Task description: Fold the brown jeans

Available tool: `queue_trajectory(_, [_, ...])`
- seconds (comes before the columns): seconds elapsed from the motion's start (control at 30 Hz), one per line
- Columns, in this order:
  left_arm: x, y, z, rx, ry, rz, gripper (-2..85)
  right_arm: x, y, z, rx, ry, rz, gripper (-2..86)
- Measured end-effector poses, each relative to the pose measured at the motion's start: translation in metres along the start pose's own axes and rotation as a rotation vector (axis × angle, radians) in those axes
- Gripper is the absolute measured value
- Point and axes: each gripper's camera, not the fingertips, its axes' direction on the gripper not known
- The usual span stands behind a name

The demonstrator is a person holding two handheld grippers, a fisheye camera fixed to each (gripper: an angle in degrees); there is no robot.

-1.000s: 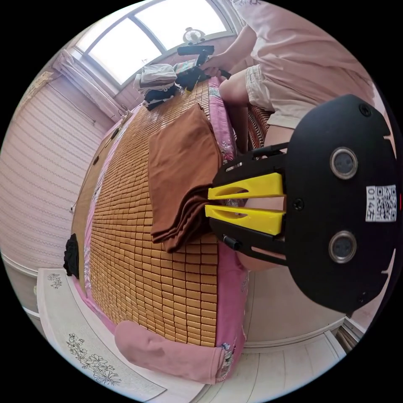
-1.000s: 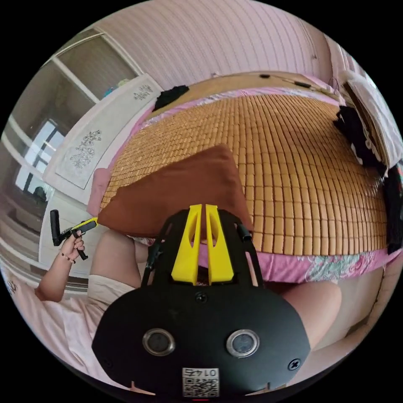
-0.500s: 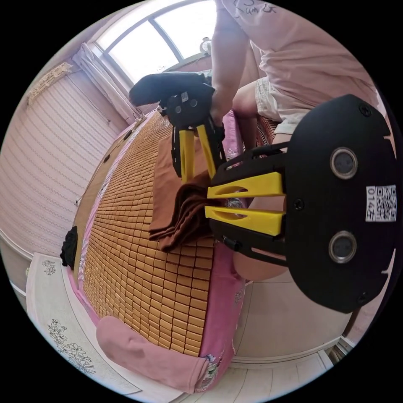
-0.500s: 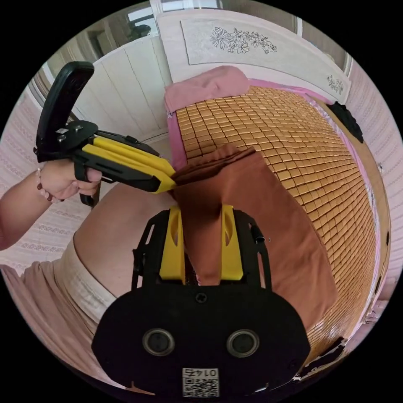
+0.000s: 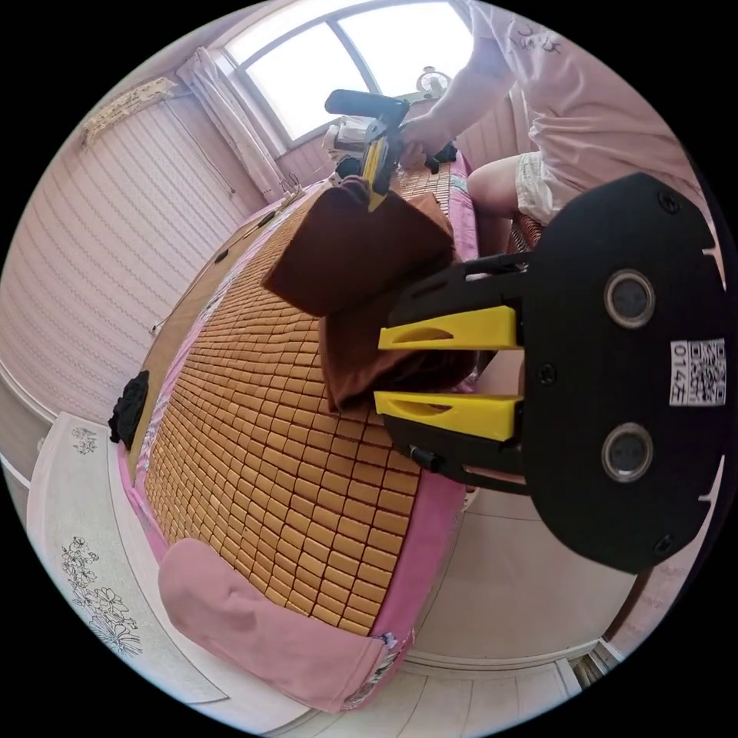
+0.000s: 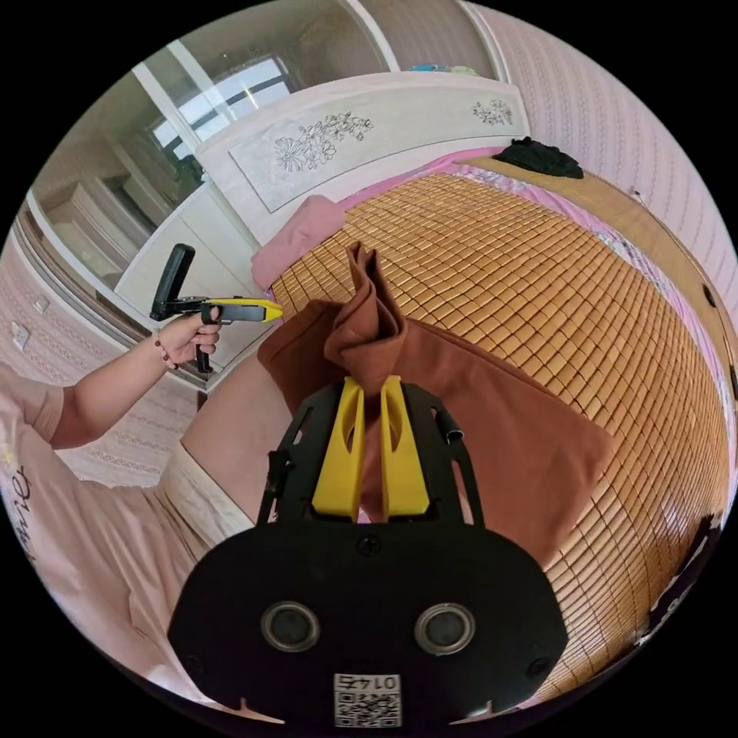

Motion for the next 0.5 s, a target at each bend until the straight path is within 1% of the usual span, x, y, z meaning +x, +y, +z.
queue_trajectory(0.07, [-0.008,-0.014,0.009,-0.024,0.007,-0.022,10.4,0.019,0.017,-0.034,0.048,0.046,0.051,3.0])
queue_trajectory(0.17, [-0.011,-0.034,0.04,-0.143,-0.043,-0.005,10.3,0.048,0.047,-0.092,0.109,0.157,0.123,2.9])
queue_trajectory(0.2, [-0.01,-0.037,0.053,-0.214,-0.055,0.025,7.5,0.058,0.058,-0.116,0.129,0.212,0.153,2.9])
queue_trajectory(0.23, [-0.009,-0.039,0.057,-0.227,-0.047,0.047,2.6,0.069,0.069,-0.141,0.153,0.267,0.184,2.9])
queue_trajectory(0.27, [-0.008,-0.041,0.055,-0.215,-0.043,0.054,2.0,0.074,0.073,-0.154,0.167,0.292,0.2,2.8])
queue_trajectory(0.33, [-0.001,-0.058,0.032,-0.142,0.022,0.099,0.1,0.096,0.089,-0.209,0.247,0.383,0.278,2.8])
queue_trajectory(0.37, [0.002,-0.064,0.025,-0.121,0.036,0.111,-0.2,0.103,0.092,-0.224,0.279,0.392,0.302,2.8])
queue_trajectory(0.43, [0.02,-0.093,-0.011,-0.007,0.069,0.171,-0.7,0.13,0.102,-0.283,0.43,0.4,0.397,2.7])
queue_trajectory(0.47, [0.025,-0.1,-0.022,0.028,0.077,0.187,-0.8,0.136,0.105,-0.296,0.467,0.414,0.411,2.7])
queue_trajectory(0.5, [0.035,-0.113,-0.046,0.098,0.084,0.217,-0.8,0.143,0.11,-0.322,0.533,0.458,0.42,2.7])
